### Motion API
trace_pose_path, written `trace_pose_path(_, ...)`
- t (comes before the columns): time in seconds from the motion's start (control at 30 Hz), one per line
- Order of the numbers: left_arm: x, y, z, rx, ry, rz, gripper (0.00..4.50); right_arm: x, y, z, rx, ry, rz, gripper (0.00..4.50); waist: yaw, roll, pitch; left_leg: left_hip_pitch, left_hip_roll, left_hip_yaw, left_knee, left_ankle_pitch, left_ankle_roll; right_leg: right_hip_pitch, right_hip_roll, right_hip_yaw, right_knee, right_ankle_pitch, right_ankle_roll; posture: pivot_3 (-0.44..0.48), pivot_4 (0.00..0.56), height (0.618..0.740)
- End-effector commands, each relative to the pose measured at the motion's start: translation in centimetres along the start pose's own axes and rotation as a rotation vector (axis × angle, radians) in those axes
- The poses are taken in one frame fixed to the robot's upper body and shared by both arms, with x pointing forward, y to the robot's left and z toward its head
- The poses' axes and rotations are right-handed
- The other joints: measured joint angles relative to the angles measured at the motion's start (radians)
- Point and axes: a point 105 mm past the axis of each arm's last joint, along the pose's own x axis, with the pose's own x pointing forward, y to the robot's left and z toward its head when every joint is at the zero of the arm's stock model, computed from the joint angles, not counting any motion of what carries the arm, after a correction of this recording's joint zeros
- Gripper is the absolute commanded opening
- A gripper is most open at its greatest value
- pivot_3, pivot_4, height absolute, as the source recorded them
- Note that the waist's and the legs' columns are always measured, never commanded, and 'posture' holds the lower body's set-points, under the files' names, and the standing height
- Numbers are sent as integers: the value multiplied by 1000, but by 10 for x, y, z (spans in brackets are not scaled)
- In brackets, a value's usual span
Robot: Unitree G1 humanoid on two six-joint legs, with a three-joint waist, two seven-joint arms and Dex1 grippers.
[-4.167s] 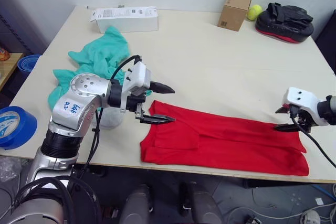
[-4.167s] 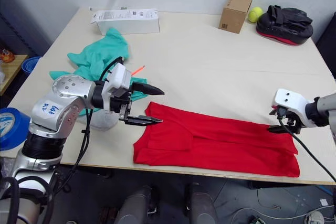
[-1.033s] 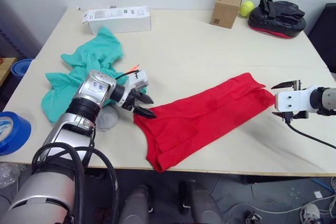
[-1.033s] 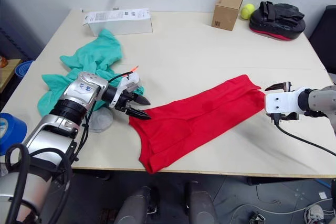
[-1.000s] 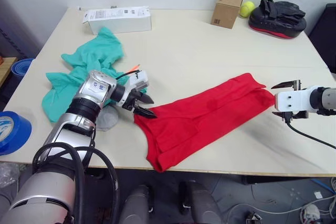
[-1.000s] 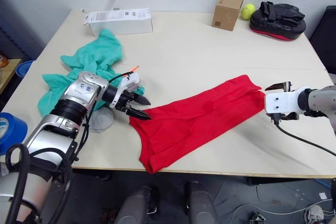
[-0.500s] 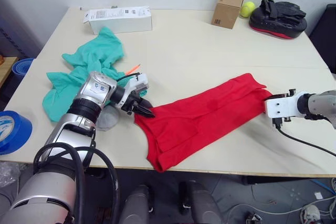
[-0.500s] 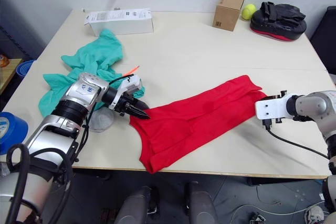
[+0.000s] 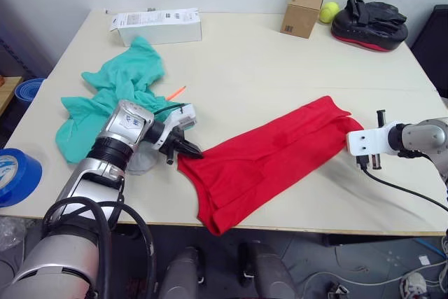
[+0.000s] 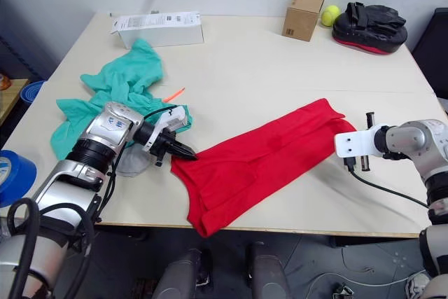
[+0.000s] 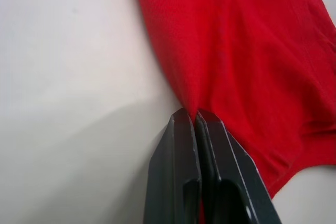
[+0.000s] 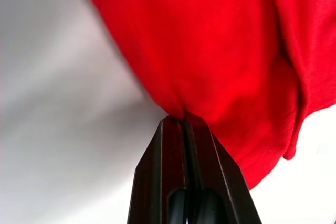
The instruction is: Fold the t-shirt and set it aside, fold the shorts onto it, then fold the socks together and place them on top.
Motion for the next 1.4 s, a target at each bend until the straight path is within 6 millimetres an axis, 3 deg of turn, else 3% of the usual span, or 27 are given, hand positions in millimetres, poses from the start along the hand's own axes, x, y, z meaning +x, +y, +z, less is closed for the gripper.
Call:
trace_pose_path(0.03,-2,-12,4,-1,-28,-19,36,4,-15,10,-26,-27,-31,0,-4,0,0,0,0,0,0,0,0,0,0,0,0,0,0,0,150,740)
trace_pose_path(0.3,21,-44,-15,-4,-21,-5,36,32,-34,36,-87,-52,-41,0,-6,0,0,3,0,0,-1,1,-1,2,0,2,2,-1,-1,0,150,740)
trace_pose_path(0.73,32,-54,-11,-49,-90,78,36,64,-75,78,-132,-24,-122,0,-20,-1,-1,10,0,2,-3,1,-2,6,0,4,3,-1,-2,0,150,740)
trace_pose_path(1.27,29,-82,-28,-112,-98,74,36,67,-113,89,-166,94,-287,0,-23,-1,-1,9,0,3,-5,1,-3,3,0,5,3,-2,-3,0,150,740)
trace_pose_path(1.4,29,-82,-28,-130,-113,95,36,65,-119,88,-179,129,-326,0,-21,-1,-1,9,0,3,-5,1,-3,3,0,5,3,-2,-3,0,150,740)
